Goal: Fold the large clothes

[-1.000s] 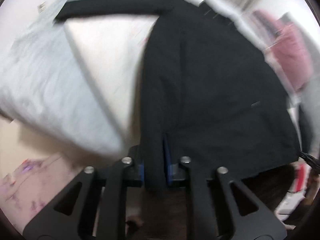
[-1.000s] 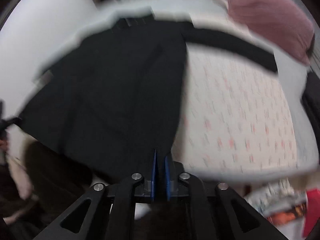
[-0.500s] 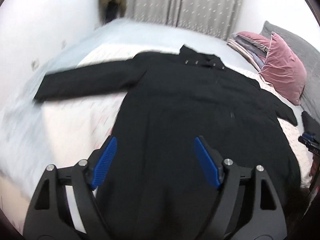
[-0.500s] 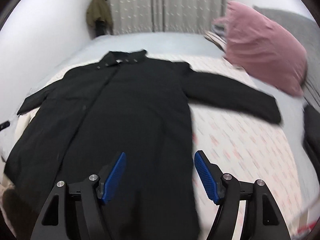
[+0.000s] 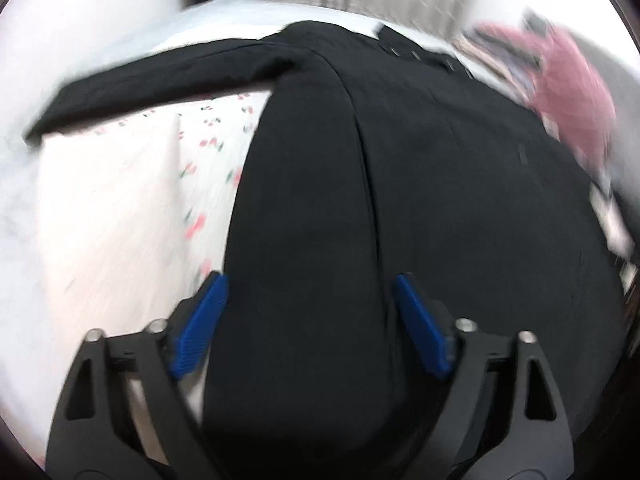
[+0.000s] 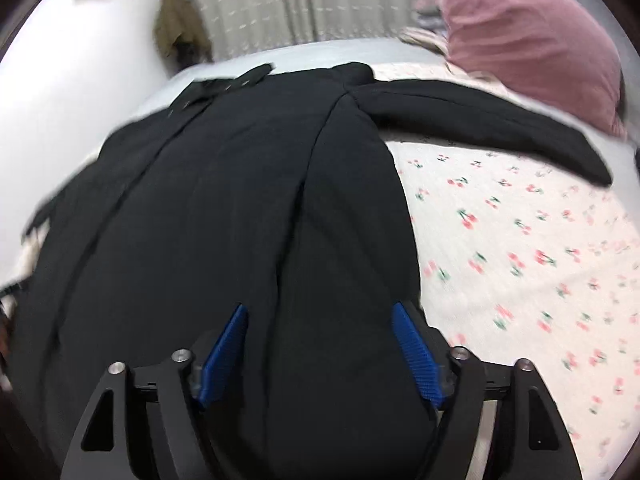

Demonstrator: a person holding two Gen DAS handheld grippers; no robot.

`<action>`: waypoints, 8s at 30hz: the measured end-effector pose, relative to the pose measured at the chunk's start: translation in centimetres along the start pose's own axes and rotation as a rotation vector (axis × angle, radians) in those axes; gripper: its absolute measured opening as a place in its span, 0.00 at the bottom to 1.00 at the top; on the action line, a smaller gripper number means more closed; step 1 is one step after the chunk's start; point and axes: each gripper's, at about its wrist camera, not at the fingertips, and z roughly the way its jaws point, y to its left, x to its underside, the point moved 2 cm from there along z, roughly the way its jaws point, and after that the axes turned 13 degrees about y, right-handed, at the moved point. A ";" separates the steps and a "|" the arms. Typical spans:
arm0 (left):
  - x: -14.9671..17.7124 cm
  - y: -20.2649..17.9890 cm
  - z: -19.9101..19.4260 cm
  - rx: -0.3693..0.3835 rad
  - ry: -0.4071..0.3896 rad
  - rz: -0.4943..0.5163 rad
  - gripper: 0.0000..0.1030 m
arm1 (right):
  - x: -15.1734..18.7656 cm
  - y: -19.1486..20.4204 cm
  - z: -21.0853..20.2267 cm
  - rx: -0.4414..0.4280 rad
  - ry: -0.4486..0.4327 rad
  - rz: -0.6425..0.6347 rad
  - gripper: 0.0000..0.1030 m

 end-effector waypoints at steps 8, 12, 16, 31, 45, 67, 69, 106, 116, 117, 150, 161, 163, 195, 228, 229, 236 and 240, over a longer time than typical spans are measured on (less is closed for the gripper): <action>0.1 1.0 -5.5 -0.090 0.007 -0.021 0.92 | -0.6 0.9 -3.1 -0.007 0.141 0.093 0.92; -4.1 3.3 -8.6 -0.117 -0.089 -0.128 0.92 | -4.7 2.4 -4.9 -0.052 0.085 0.106 0.94; -8.1 7.3 -8.6 -0.054 -0.090 -0.314 0.92 | -9.5 3.5 -6.6 -0.096 -0.005 0.118 0.94; -14.6 19.1 4.4 0.150 -0.150 -0.909 0.91 | -15.7 6.7 3.4 -0.129 -0.017 0.020 0.95; -17.2 24.1 1.5 0.060 -0.366 -1.089 0.11 | -16.1 5.9 6.6 -0.139 -0.018 -0.041 0.95; -28.4 -7.4 -6.0 0.150 -0.543 -0.187 0.12 | -16.1 5.7 6.1 -0.166 -0.029 -0.035 0.95; -29.0 -9.4 -3.1 0.172 -0.471 -0.151 0.12 | -16.1 5.7 6.0 -0.171 -0.029 -0.035 0.95; -23.8 2.2 7.3 -0.040 -0.227 -0.293 0.21 | -25.2 17.4 11.0 -0.363 0.001 -0.048 0.12; -24.0 1.0 6.1 -0.109 -0.166 -0.292 0.73 | -24.0 15.2 10.9 -0.316 0.059 -0.024 0.27; -23.9 0.6 5.5 -0.106 -0.175 -0.296 0.77 | -24.0 14.5 10.4 -0.307 0.056 -0.017 0.35; -18.2 -15.2 4.1 0.078 -0.089 -0.182 1.00 | -13.1 -21.3 -0.5 0.176 -0.089 0.692 0.85; -17.9 -14.8 5.4 0.033 -0.027 -0.204 1.00 | -11.6 -28.5 2.1 0.141 -0.174 0.844 0.88; -17.9 -14.4 5.5 0.050 -0.015 -0.223 1.00 | -11.9 -28.3 2.2 0.153 -0.182 0.832 0.88; -19.0 -13.2 3.2 0.141 -0.055 -0.215 1.00 | -18.8 -14.3 -9.0 0.186 -0.439 0.446 0.06; -20.5 -27.1 2.4 0.218 -0.103 0.258 1.00 | -17.3 4.2 -1.2 -0.475 0.007 -0.044 0.65; -20.6 -29.4 2.8 0.210 -0.095 0.314 1.00 | -17.1 2.7 -2.0 -0.440 -0.019 -0.002 0.65; -20.9 -39.5 7.0 0.032 -0.078 0.611 0.98 | -17.6 -4.7 -1.3 -0.319 -0.079 0.228 0.65; -21.6 -42.4 8.5 -0.016 -0.082 0.659 0.69 | -17.9 -6.4 -0.1 -0.311 -0.061 0.296 0.65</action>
